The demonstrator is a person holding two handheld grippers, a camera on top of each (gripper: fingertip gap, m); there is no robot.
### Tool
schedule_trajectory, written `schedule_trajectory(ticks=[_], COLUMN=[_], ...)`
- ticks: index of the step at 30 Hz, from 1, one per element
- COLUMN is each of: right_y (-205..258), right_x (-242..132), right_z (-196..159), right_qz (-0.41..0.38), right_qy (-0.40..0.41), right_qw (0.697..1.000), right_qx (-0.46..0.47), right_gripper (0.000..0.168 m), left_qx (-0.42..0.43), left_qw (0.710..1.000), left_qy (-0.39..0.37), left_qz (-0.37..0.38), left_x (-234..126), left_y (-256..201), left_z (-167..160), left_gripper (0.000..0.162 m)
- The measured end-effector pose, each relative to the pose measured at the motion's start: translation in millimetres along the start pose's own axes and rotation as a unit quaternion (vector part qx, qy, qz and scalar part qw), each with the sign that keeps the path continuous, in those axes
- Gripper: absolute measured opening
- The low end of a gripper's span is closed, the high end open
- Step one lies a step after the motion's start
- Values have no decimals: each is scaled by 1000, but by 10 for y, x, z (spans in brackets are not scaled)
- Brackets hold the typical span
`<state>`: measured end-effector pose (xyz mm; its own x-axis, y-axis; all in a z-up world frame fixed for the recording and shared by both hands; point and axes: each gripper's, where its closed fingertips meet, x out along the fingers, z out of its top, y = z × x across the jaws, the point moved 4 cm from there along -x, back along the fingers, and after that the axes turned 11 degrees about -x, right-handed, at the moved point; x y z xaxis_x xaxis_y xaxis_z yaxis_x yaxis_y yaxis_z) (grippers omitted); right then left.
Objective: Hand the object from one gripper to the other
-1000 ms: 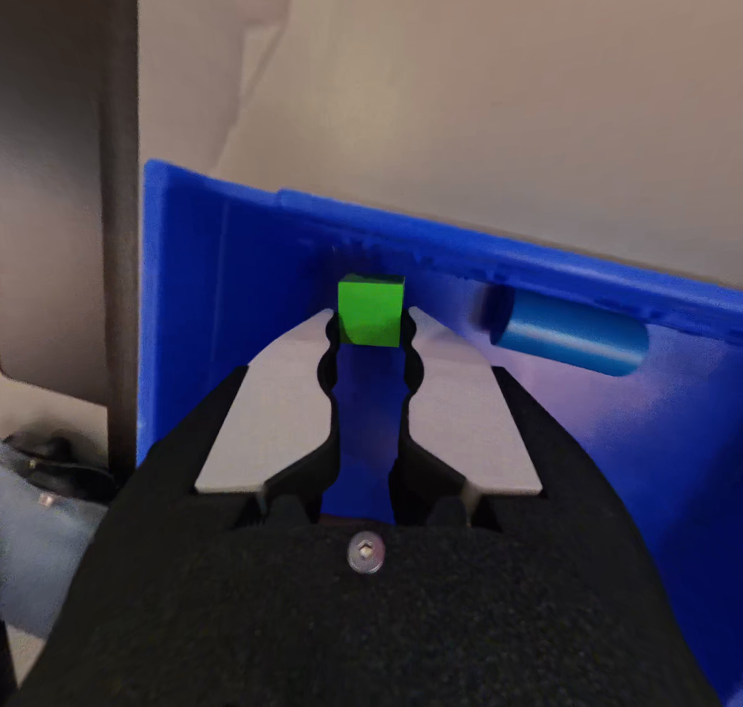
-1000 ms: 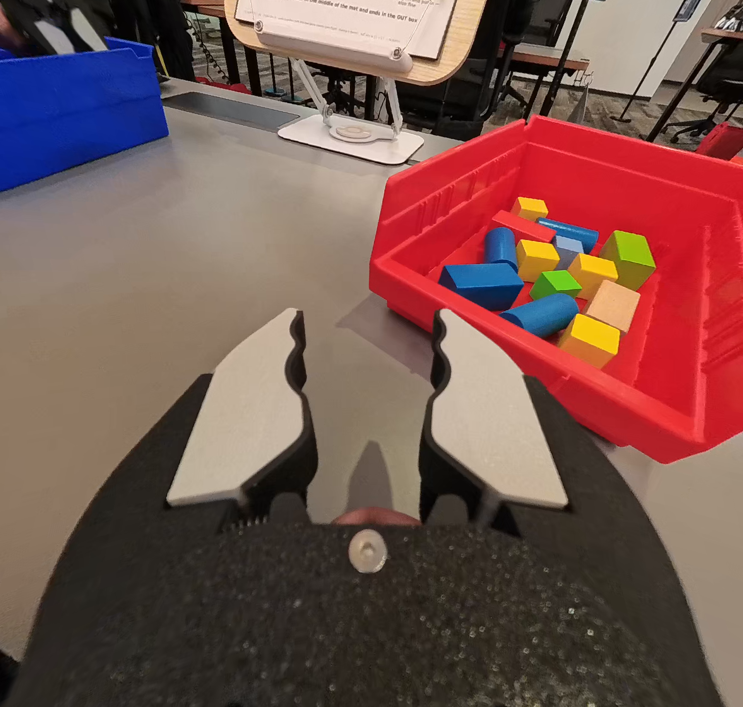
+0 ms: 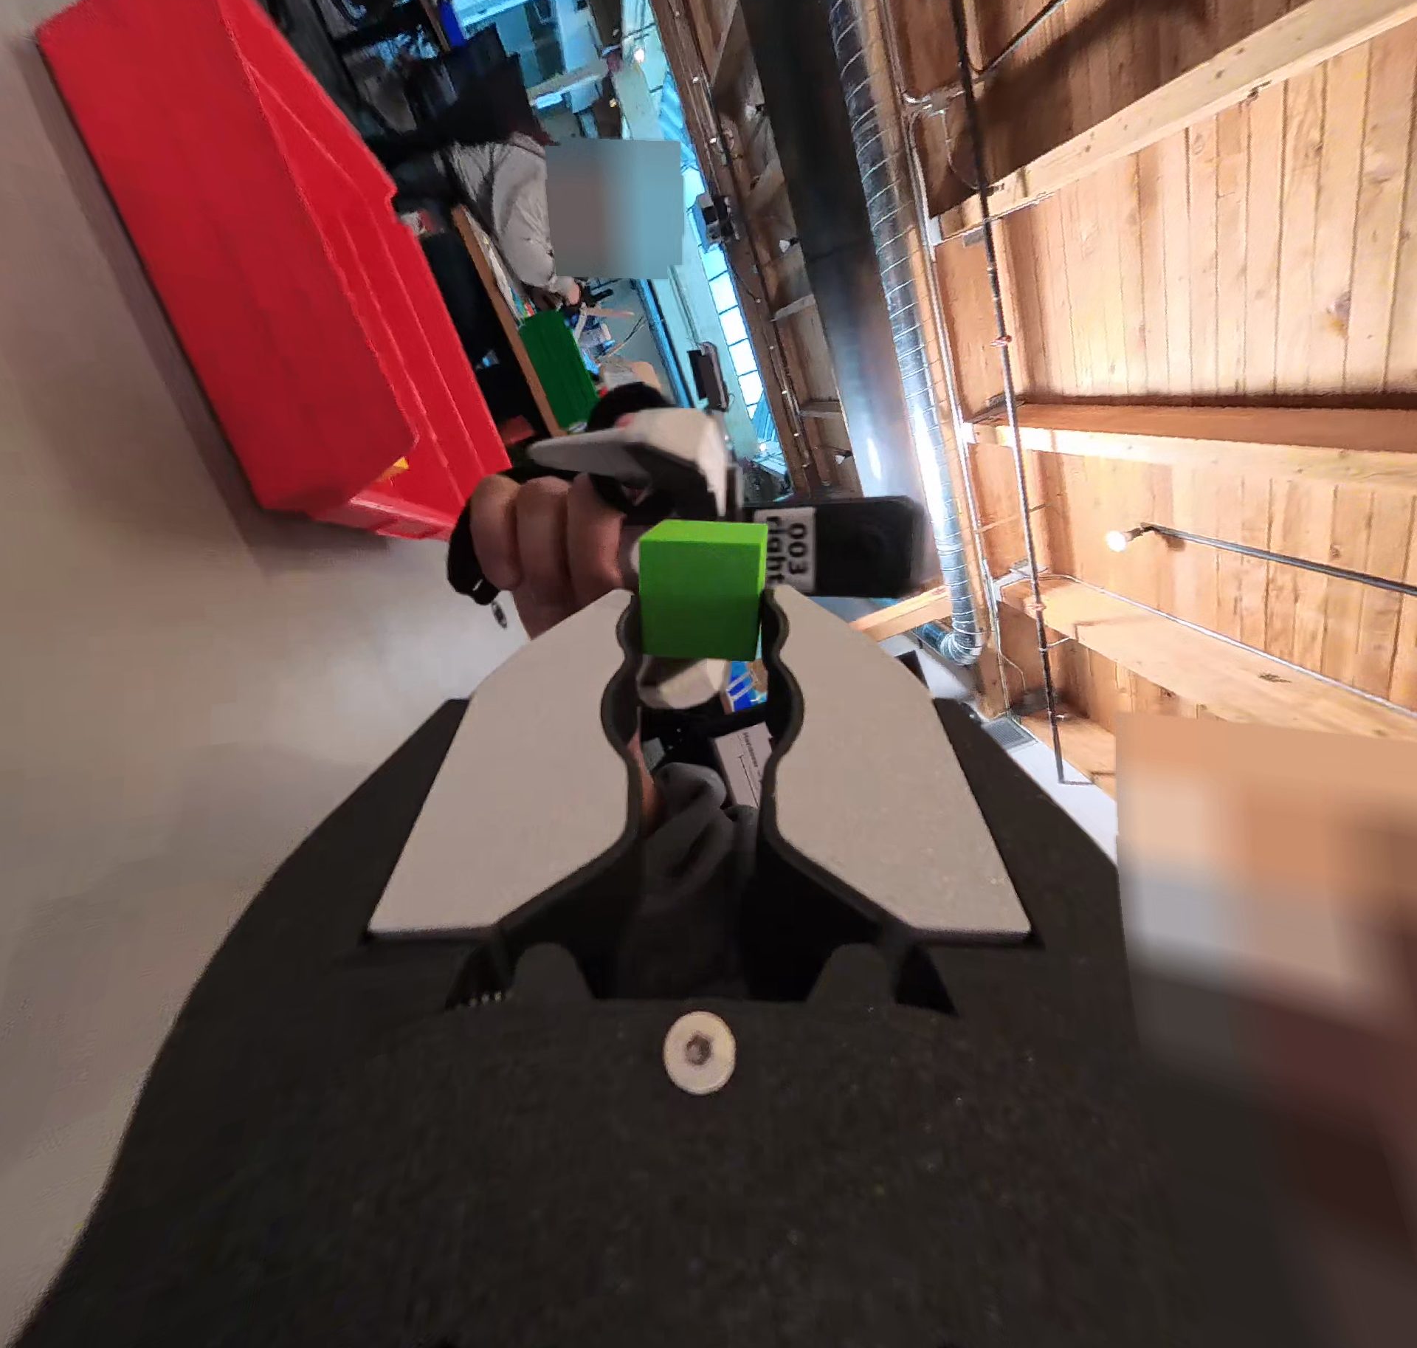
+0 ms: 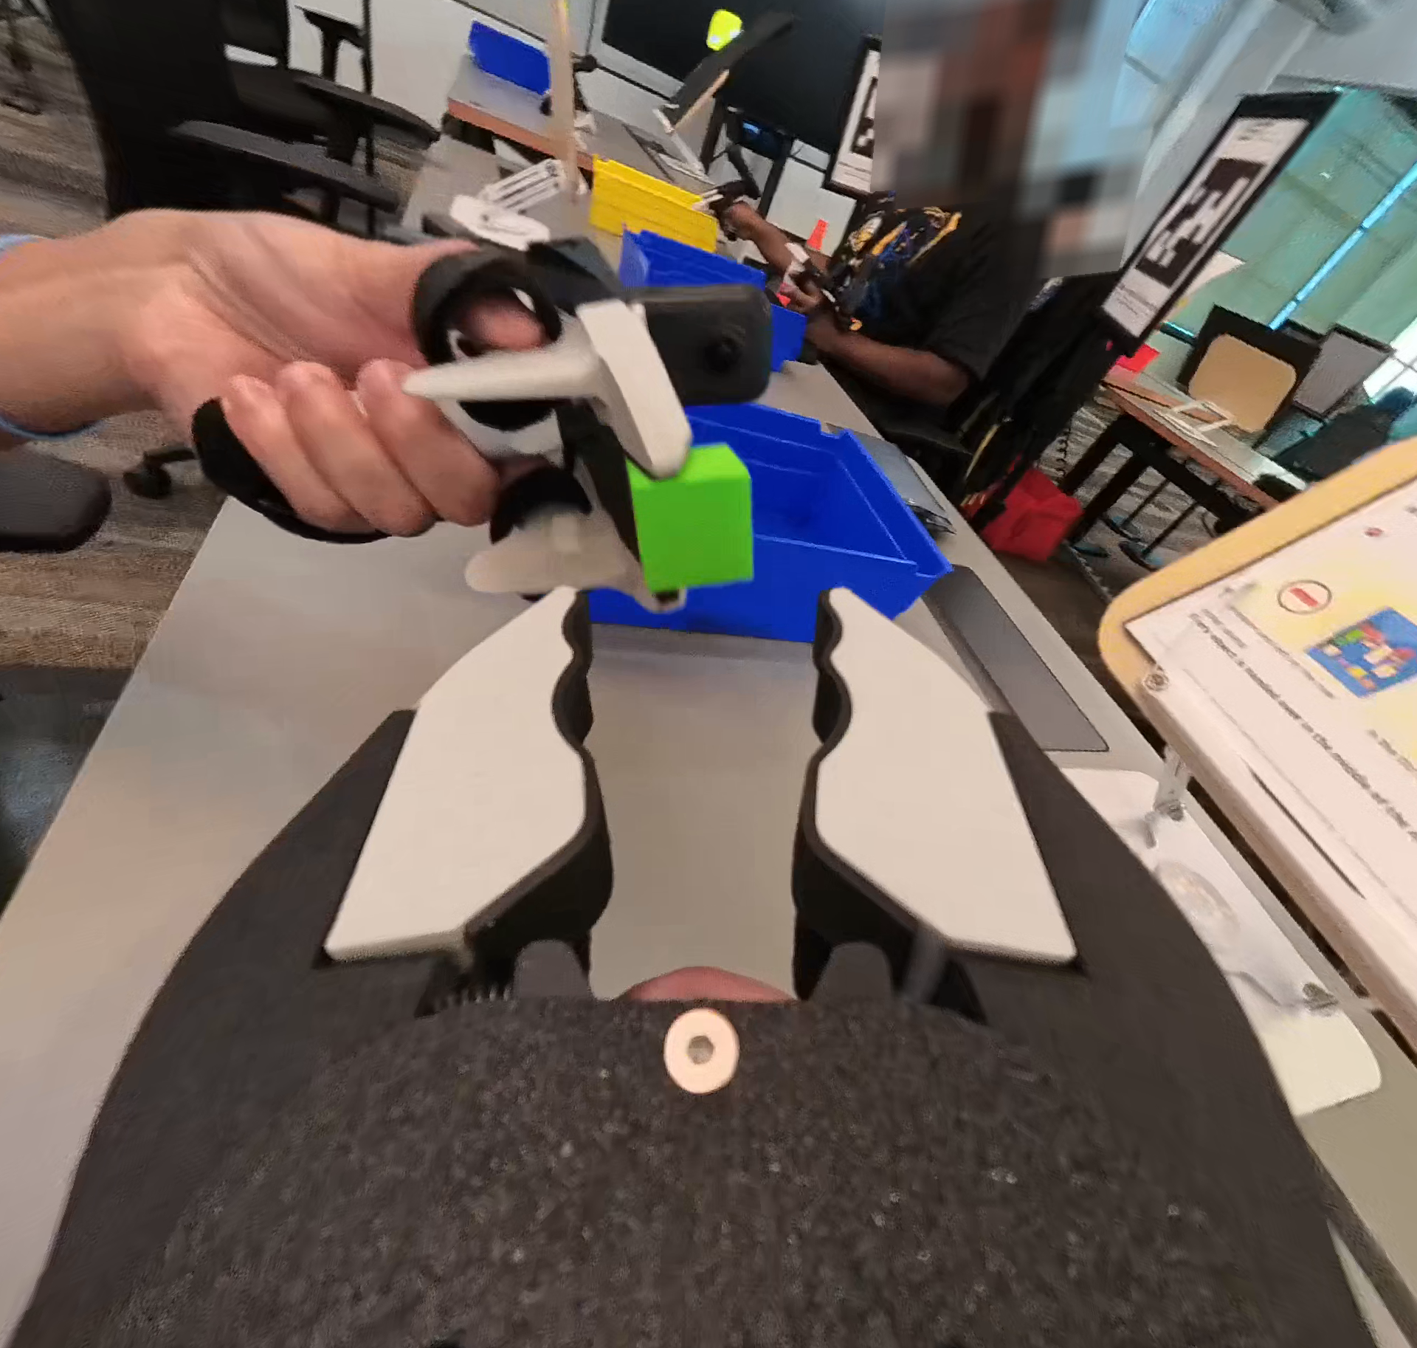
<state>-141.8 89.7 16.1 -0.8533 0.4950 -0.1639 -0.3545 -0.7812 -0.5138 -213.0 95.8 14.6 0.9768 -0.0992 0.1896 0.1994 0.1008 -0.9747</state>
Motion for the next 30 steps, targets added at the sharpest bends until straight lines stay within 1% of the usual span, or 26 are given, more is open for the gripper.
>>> schedule_trajectory(ticks=[2,4,5,6,7,9,12,13,14,15,17,19,20,22,24,25,26,28,30], right_y=[40,47,61,83,73,71,55,27,-13,-74,-290,-578,-738,-1037,-1178,-1197,-1184,-1086,-965], right_x=[-10,-24,-21,-11,-7,-36,-113,-162,-227,-312,-562,-918,-1124,-1545,-1851,-1961,-2028,-2034,-1984], right_z=[-5,16,19,-2,-32,-41,-15,7,33,52,49,-8,-86,-371,-799,-1055,-1292,-1666,-1939], right_qz=[-5,-5,4,17,13,11,16,10,3,-7,-51,-109,-143,-217,-245,-251,-248,-211,-166], right_qy=[4,-8,-11,-5,8,10,12,8,4,5,24,45,66,127,198,246,288,338,375], right_qw=[1000,1000,1000,1000,1000,1000,1000,1000,1000,1000,998,993,987,965,938,918,902,884,869], right_qx=[-23,-18,-7,-2,-1,-5,9,7,6,6,7,24,39,81,148,182,207,246,279], right_gripper=[55,54,50,38,31,29,29,29,29,29,29,29,29,29,29,29,29,29,29], left_qx=[-13,-32,-42,-50,-54,-59,-46,-40,-33,-18,37,107,142,211,268,277,277,273,267], left_qw=[1000,999,999,998,998,997,996,995,996,998,998,988,981,962,937,931,933,941,941], left_qy=[7,15,14,13,15,22,42,48,49,45,22,-10,-12,-5,-24,-31,-36,-47,-41], left_qz=[0,-10,-22,-32,-37,-51,-70,-73,-65,-46,35,112,132,175,225,236,229,196,205], left_x=[41,95,123,151,175,202,211,191,155,103,-46,-210,-274,-416,-570,-616,-631,-637,-674], left_y=[96,163,177,187,205,214,184,176,191,233,422,605,664,807,930,941,912,840,899], left_z=[-38,-63,-62,-61,-66,-79,-147,-182,-217,-248,-309,-411,-503,-723,-835,-845,-830,-771,-731], left_gripper=[28,28,28,28,28,28,30,38,55,64,67,66,64,56,54,51,51,50,50])
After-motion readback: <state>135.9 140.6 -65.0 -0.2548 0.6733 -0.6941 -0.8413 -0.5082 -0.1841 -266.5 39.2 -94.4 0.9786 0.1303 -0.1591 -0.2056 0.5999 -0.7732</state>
